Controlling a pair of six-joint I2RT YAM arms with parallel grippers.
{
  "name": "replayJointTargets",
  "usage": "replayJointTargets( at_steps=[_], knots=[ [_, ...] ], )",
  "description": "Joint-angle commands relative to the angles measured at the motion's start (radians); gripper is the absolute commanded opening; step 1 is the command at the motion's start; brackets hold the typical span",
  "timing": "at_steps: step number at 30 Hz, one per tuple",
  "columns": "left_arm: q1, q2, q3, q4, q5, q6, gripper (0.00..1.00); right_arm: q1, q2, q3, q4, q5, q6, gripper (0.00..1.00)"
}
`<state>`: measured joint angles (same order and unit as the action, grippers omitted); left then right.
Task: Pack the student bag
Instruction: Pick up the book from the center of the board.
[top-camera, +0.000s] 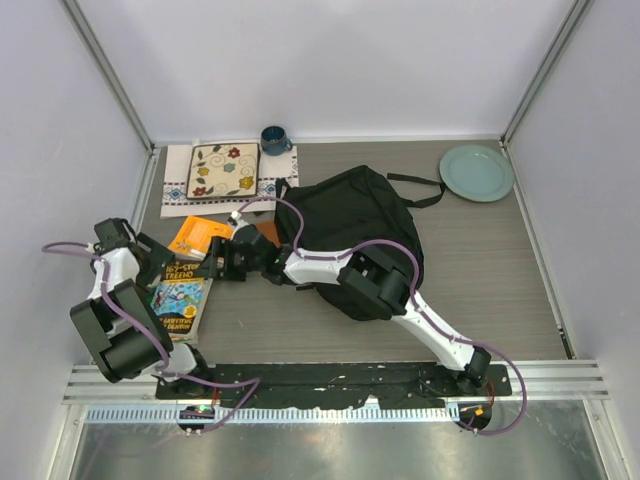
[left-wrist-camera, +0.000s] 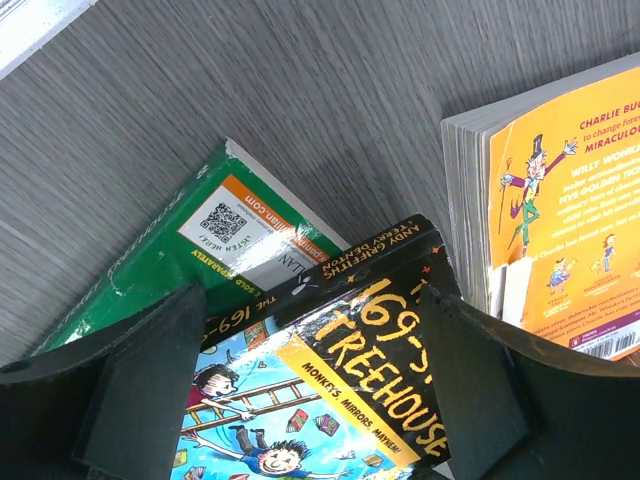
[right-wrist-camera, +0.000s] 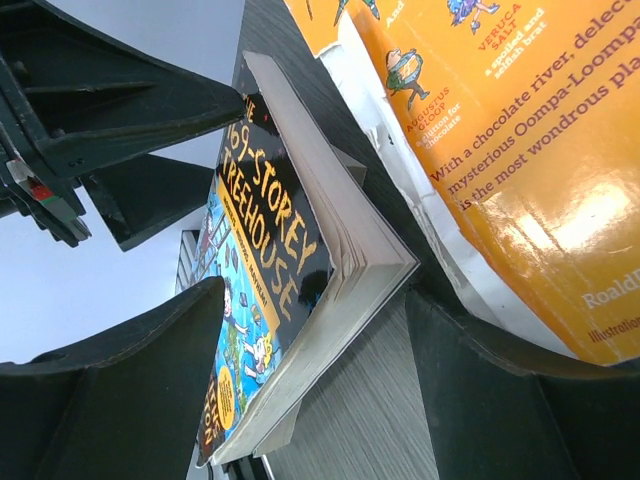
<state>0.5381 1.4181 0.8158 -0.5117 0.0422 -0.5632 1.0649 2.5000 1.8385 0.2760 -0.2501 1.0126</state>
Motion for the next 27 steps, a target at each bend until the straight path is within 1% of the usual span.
replayJointTargets(
  at_steps=[1,5,9,11,14,15,16,17,18,20,21,23,24,25,26,27],
  knots=[
    [-0.004,0.090,-0.076,0.042,0.232,-0.020,0.88,0.006,0.008,0.047,0.032,-0.026,-0.002,0.79],
    [-0.006,0.052,-0.113,0.062,0.257,-0.030,0.86,0.006,0.008,0.041,0.051,-0.064,0.021,0.79],
    [-0.006,0.007,-0.159,0.075,0.275,-0.029,0.85,0.006,-0.006,0.012,0.109,-0.106,0.063,0.78],
    [-0.006,-0.008,-0.173,0.081,0.292,-0.029,0.85,0.006,-0.019,-0.005,0.126,-0.123,0.083,0.77],
    [-0.004,-0.021,-0.188,0.085,0.306,-0.027,0.84,0.006,-0.035,-0.031,0.183,-0.120,0.099,0.62],
    [-0.006,-0.022,-0.188,0.079,0.308,-0.023,0.84,0.006,-0.038,-0.035,0.186,-0.118,0.100,0.49],
    [-0.006,-0.025,-0.188,0.078,0.312,-0.021,0.83,0.006,-0.044,-0.045,0.187,-0.111,0.095,0.44],
    [-0.004,-0.036,-0.185,0.075,0.323,-0.020,0.82,0.006,-0.047,-0.051,0.189,-0.106,0.095,0.41],
    [-0.006,-0.042,-0.185,0.072,0.324,-0.018,0.82,0.004,-0.053,-0.056,0.190,-0.104,0.095,0.30],
    [-0.004,-0.068,-0.181,0.058,0.328,-0.010,0.81,0.004,-0.067,-0.088,0.204,-0.094,0.092,0.20],
    [-0.004,-0.083,-0.179,0.046,0.324,-0.004,0.81,0.004,-0.091,-0.105,0.209,-0.089,0.090,0.12],
    [-0.004,-0.116,-0.170,0.024,0.315,0.000,0.82,0.004,-0.133,-0.185,0.221,-0.055,0.074,0.11],
    [-0.004,-0.155,-0.167,0.019,0.315,0.000,0.82,0.004,-0.182,-0.217,0.223,-0.035,0.055,0.10],
    [-0.004,-0.172,-0.164,0.013,0.314,0.002,0.82,0.004,-0.208,-0.284,0.223,-0.012,0.047,0.09],
    [-0.004,-0.192,-0.153,0.000,0.312,0.002,0.91,0.003,-0.231,-0.316,0.213,0.030,0.038,0.07],
    [-0.006,-0.226,-0.147,-0.007,0.312,0.002,0.92,0.001,-0.259,-0.347,0.213,0.043,0.015,0.03]
  ],
)
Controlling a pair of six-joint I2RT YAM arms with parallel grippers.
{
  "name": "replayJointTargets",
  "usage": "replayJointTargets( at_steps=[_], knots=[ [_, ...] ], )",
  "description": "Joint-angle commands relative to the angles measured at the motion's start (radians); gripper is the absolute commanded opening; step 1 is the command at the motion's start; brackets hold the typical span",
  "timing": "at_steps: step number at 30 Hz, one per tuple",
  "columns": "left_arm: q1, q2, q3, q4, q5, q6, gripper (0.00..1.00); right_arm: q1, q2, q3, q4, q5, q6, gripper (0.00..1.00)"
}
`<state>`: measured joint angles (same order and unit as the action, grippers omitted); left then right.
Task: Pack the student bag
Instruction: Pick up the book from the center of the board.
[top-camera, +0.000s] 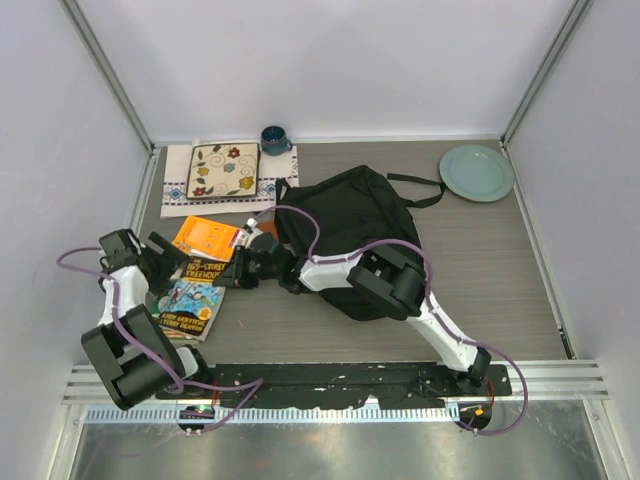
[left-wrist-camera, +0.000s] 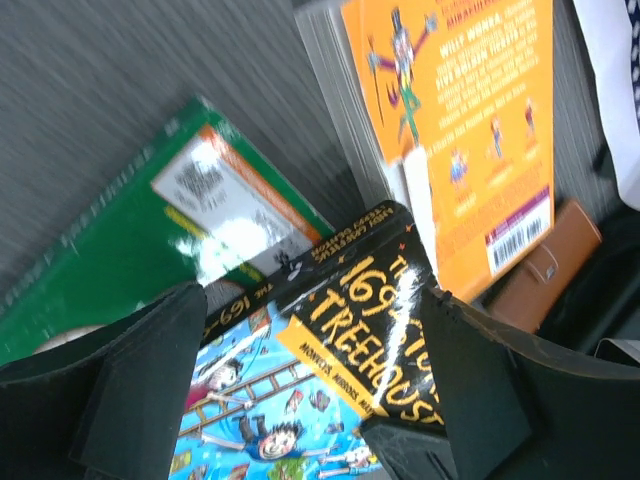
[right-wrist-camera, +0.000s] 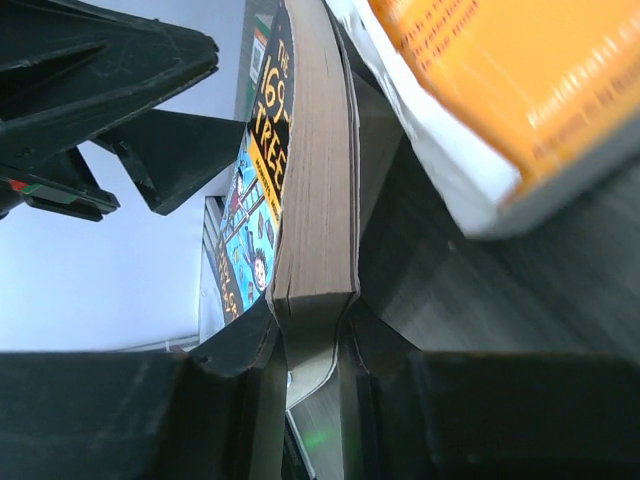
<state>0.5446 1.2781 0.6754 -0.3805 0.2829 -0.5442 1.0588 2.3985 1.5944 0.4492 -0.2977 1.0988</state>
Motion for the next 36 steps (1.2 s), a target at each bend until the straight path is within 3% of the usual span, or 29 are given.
replayJointTargets(
  at_steps=[1,9,13,17,20,24,27,32,36],
  knots=[
    [-0.011,-0.104,-0.002,-0.143,0.073,-0.016,0.93,0.007,-0.195,-0.155,0.042,0.101,-0.080,0.00],
    [-0.011,-0.226,0.081,-0.224,0.081,0.029,1.00,-0.003,-0.334,-0.280,0.048,0.101,-0.135,0.00],
    [-0.011,-0.286,0.119,-0.227,0.180,0.041,1.00,-0.026,-0.490,-0.423,0.052,0.104,-0.180,0.00],
    [-0.035,-0.339,0.138,-0.143,0.393,0.024,1.00,-0.094,-0.672,-0.562,0.023,0.062,-0.241,0.00],
    [-0.133,-0.344,0.142,-0.014,0.524,-0.019,1.00,-0.161,-0.815,-0.649,-0.022,-0.015,-0.298,0.00],
    [-0.484,-0.312,0.211,0.081,0.521,-0.002,1.00,-0.270,-0.993,-0.728,-0.105,-0.104,-0.388,0.00],
    [-0.622,-0.301,0.236,0.195,0.539,-0.029,1.00,-0.358,-1.130,-0.771,-0.188,-0.167,-0.428,0.00],
    [-0.687,-0.249,0.245,0.331,0.613,-0.085,1.00,-0.457,-1.303,-0.795,-0.315,-0.287,-0.488,0.00],
    [-0.709,-0.181,0.268,0.336,0.670,-0.121,0.99,-0.494,-1.377,-0.797,-0.379,-0.336,-0.504,0.00]
  ],
)
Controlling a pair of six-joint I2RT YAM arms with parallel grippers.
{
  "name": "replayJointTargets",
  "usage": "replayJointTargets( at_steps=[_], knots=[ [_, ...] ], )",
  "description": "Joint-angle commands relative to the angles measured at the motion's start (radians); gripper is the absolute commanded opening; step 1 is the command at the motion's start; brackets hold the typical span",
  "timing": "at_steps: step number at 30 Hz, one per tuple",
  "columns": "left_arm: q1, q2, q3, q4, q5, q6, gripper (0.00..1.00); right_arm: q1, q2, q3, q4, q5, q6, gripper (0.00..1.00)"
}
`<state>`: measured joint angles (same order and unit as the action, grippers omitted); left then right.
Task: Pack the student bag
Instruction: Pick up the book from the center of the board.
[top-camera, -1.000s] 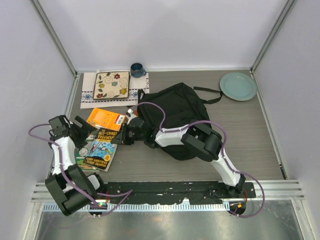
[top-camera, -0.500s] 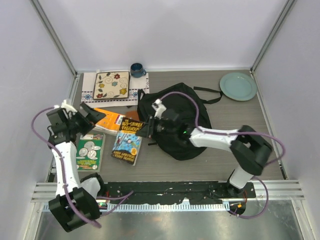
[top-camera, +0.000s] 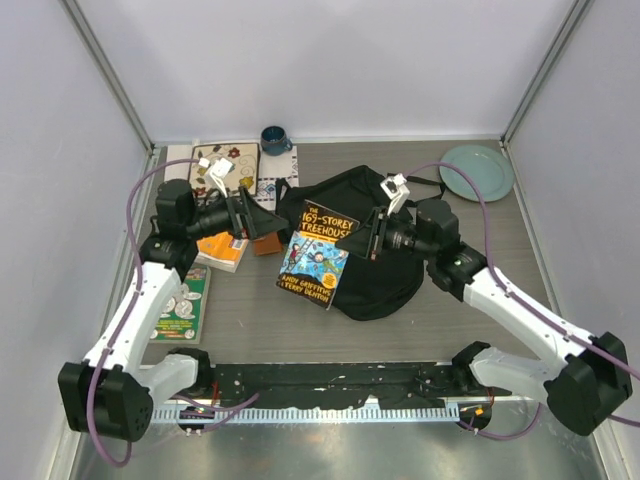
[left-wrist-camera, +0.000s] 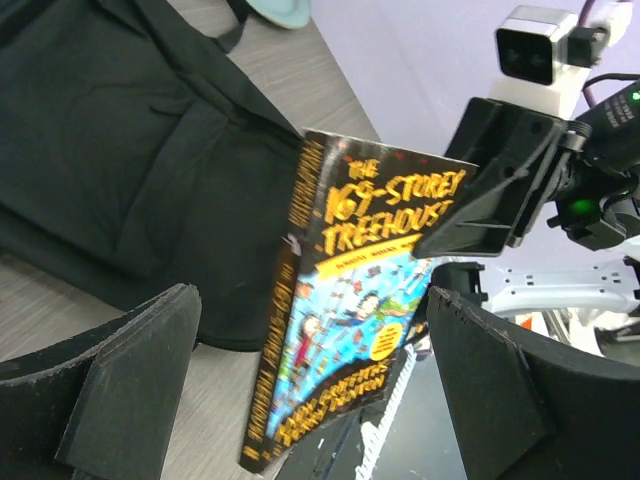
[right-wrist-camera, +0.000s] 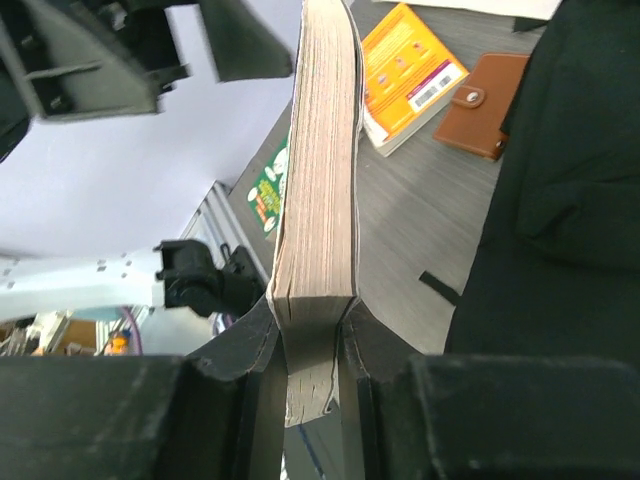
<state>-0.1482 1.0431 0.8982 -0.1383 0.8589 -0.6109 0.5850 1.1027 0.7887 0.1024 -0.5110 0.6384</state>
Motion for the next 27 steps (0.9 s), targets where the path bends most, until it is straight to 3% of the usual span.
replayJointTargets(
  at_steps=[1,11,15,18,24,25,27],
  knots=[
    [-0.020,0.061,0.050,0.101,0.110,-0.059,1.00,-0.024,-0.090,0.004,-0.035,-0.141,-0.040,0.00],
    [-0.139,0.086,0.044,0.141,0.210,-0.035,1.00,-0.034,-0.093,0.014,0.065,-0.268,0.047,0.00],
    [-0.191,0.123,0.054,0.163,0.270,-0.029,0.93,-0.042,-0.080,0.037,0.075,-0.314,0.049,0.00],
    [-0.205,0.146,0.056,0.175,0.288,-0.033,0.81,-0.045,-0.058,0.060,0.062,-0.352,0.032,0.00],
    [-0.246,0.189,0.084,0.192,0.353,-0.041,0.34,-0.068,-0.021,0.113,-0.018,-0.388,-0.060,0.00],
    [-0.245,0.190,0.082,0.190,0.351,-0.041,0.18,-0.073,-0.021,0.116,-0.038,-0.374,-0.069,0.00],
    [-0.245,0.192,0.074,0.184,0.336,-0.038,0.00,-0.085,-0.023,0.129,-0.068,-0.334,-0.088,0.01]
  ],
)
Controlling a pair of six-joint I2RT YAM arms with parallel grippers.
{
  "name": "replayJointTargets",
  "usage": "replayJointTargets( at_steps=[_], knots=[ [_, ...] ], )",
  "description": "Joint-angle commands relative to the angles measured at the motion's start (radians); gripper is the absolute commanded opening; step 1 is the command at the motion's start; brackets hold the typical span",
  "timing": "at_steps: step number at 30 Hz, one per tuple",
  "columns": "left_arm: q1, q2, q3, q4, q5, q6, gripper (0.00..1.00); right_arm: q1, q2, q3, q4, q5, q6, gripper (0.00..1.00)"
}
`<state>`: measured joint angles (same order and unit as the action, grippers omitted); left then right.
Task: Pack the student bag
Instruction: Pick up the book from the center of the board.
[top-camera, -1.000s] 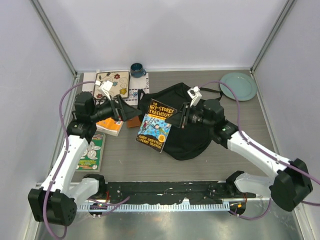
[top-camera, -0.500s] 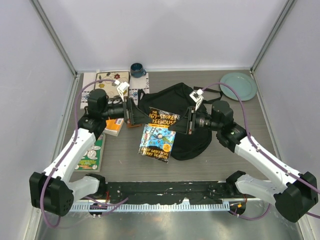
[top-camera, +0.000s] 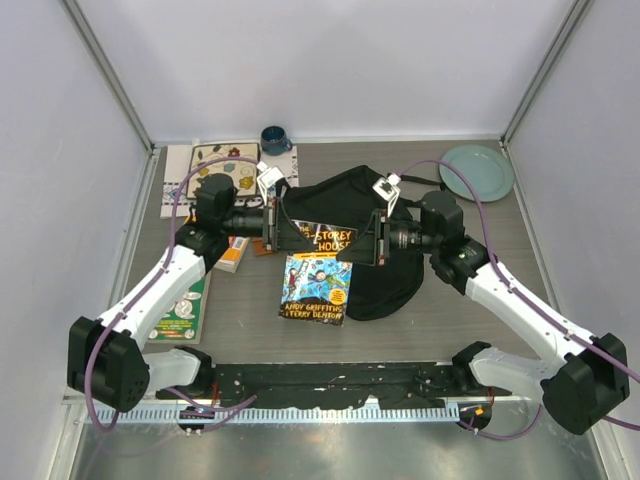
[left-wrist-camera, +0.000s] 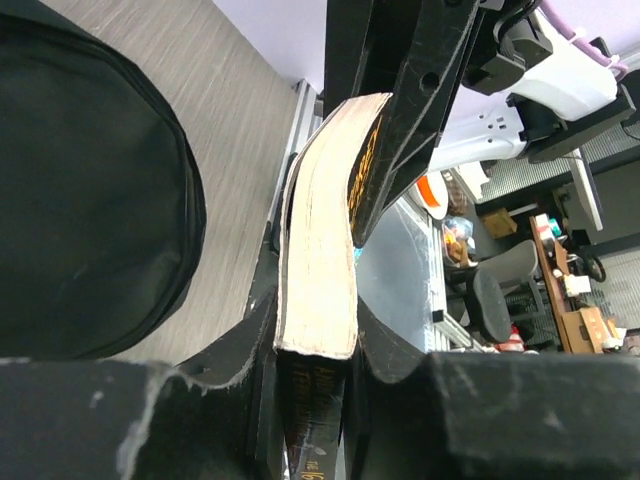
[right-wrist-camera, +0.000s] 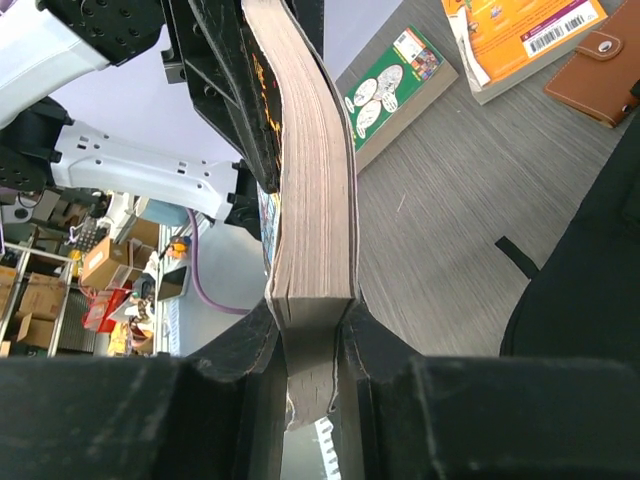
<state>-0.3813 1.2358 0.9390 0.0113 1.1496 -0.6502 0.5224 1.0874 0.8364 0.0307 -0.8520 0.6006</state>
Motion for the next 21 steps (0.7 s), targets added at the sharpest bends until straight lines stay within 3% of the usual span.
replayJointTargets(
  at_steps=[1,4,5,6,8,9,12,17,21],
  knots=[
    [-0.013,-0.004,0.032,0.026,0.033,0.004,0.00,-0.033,-0.011,0.087,-0.064,0.099,-0.058,0.22],
    [-0.011,-0.016,0.030,-0.006,-0.089,0.012,0.00,-0.036,-0.041,0.092,-0.193,0.277,-0.071,0.61],
    [-0.010,-0.027,0.032,-0.008,-0.190,0.015,0.00,-0.039,-0.056,0.084,-0.222,0.429,-0.059,0.71],
    [-0.010,-0.035,0.043,-0.070,-0.262,0.020,0.00,-0.039,-0.105,0.052,-0.242,0.511,-0.018,0.75],
    [-0.010,-0.058,0.050,-0.106,-0.405,0.012,0.00,-0.038,-0.170,0.000,-0.279,0.688,0.049,0.78],
    [-0.010,-0.088,0.047,-0.119,-0.579,-0.002,0.00,-0.038,-0.213,-0.073,-0.275,0.708,0.124,0.78],
    [-0.011,-0.166,0.003,-0.064,-0.828,-0.106,0.00,-0.035,-0.375,-0.225,-0.206,0.717,0.253,0.78],
    [-0.024,-0.223,-0.097,0.128,-0.984,-0.305,0.00,-0.009,-0.514,-0.401,0.007,0.689,0.513,0.78],
    [-0.086,-0.200,-0.134,0.262,-1.030,-0.358,0.00,0.057,-0.480,-0.491,0.190,0.706,0.628,0.79]
  ],
)
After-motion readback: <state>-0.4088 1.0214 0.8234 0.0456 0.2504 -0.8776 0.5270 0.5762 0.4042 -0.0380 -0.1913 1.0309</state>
